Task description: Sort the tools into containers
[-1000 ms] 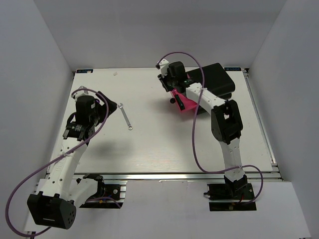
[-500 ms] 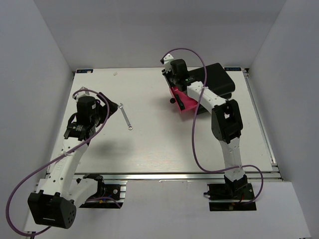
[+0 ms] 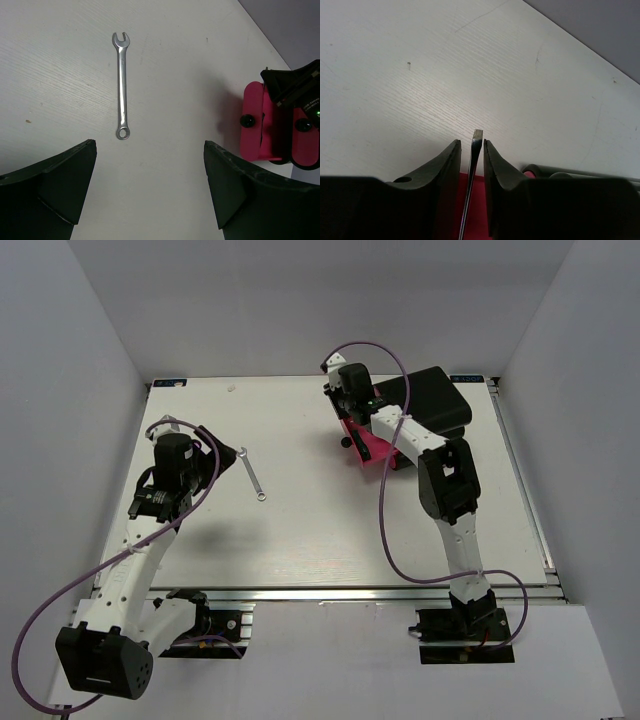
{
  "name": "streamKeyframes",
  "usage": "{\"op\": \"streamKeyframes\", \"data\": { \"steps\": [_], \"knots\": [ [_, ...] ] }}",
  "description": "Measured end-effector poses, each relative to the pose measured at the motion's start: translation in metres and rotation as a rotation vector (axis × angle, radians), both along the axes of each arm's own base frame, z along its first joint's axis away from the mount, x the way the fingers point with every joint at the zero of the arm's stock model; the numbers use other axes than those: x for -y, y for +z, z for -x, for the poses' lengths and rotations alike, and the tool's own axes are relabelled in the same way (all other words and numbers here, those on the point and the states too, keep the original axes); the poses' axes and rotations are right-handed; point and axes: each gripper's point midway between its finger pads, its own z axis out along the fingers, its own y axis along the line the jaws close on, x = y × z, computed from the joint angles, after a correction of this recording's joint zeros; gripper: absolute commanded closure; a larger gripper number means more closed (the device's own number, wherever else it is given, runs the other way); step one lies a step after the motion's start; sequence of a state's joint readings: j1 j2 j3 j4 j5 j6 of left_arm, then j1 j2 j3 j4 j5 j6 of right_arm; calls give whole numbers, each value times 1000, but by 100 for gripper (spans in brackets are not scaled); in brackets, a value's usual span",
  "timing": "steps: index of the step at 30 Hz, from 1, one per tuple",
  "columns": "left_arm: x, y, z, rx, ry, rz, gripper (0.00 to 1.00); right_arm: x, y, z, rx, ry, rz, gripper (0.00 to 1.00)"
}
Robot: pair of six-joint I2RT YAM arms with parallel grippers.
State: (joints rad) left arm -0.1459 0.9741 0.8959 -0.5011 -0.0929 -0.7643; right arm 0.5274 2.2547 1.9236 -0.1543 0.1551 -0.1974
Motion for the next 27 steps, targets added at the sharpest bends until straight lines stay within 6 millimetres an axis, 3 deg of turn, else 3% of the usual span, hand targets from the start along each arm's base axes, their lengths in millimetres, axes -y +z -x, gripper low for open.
{"op": "streamKeyframes", "data": {
  "steps": [27],
  "knots": [
    [-1,-4,3,-21,0,-4,3,2,-7,-7,-12,-9,-21,98]
  ]
}}
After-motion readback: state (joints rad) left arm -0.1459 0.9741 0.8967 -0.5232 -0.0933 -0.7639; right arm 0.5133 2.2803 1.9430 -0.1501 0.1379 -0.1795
